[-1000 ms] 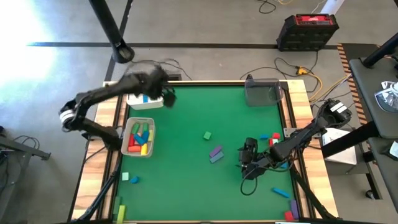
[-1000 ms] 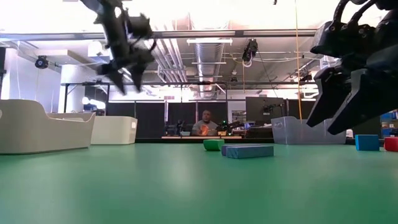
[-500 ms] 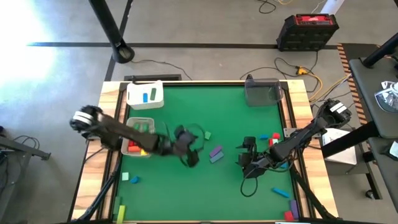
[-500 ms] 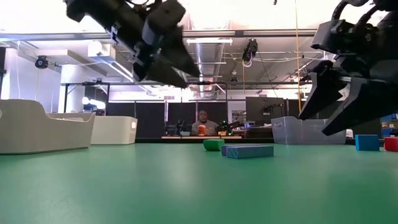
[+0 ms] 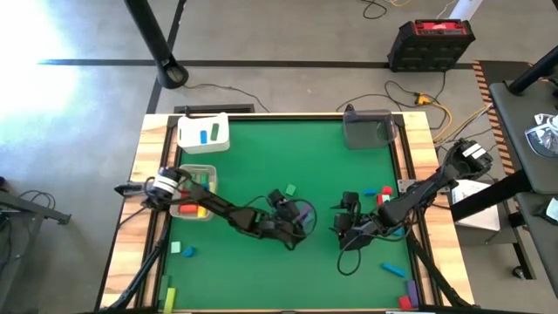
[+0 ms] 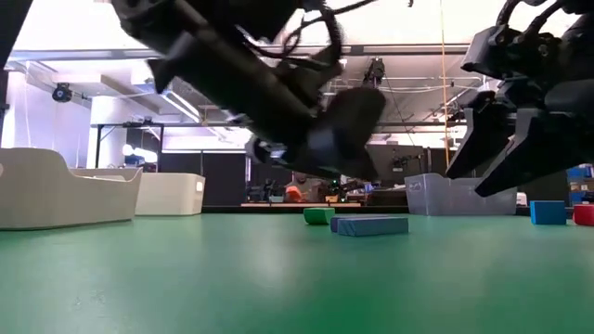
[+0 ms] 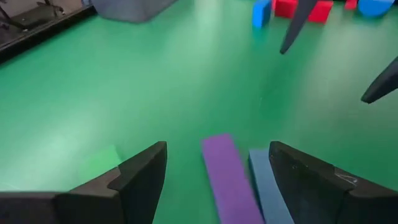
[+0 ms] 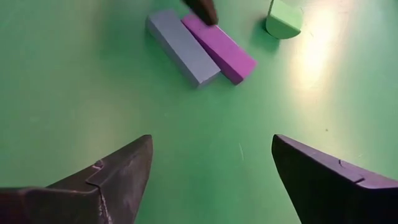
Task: Sort blocks by size
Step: Put the violet rectangular block into the white bin
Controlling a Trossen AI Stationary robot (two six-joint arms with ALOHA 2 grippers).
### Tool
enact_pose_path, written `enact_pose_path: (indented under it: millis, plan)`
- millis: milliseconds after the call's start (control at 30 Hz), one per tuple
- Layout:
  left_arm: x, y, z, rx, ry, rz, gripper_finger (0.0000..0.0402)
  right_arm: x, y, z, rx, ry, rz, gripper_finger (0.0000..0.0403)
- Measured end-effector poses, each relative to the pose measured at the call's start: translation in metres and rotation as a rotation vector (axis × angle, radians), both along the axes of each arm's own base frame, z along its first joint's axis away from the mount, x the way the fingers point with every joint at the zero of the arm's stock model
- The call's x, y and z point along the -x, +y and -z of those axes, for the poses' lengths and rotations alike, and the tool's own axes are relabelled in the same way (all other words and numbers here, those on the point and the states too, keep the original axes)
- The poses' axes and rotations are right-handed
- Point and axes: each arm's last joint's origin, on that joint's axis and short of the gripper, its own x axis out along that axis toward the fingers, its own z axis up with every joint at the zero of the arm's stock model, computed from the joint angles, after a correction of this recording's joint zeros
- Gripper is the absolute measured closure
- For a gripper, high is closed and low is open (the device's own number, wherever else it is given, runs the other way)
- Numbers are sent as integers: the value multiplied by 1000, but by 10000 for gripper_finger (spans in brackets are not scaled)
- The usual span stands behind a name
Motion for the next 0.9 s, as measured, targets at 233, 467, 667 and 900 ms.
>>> enact_pose_path:
  millis: [233, 467, 667, 900]
  plan:
    - [-18, 7, 9, -9, 164, -48, 135, 1, 0, 1, -2, 2, 3, 76]
    - [-19, 11, 14, 3, 201, -60, 135, 3, -1, 3, -5, 6, 11, 89]
    - [-15, 12, 13, 18, 236, -77, 135, 6, -3, 8, -1, 20, 18, 94]
    - [-6, 13, -7, 19, 280, -53, 135, 12, -7, 15, -18, 30, 57, 83]
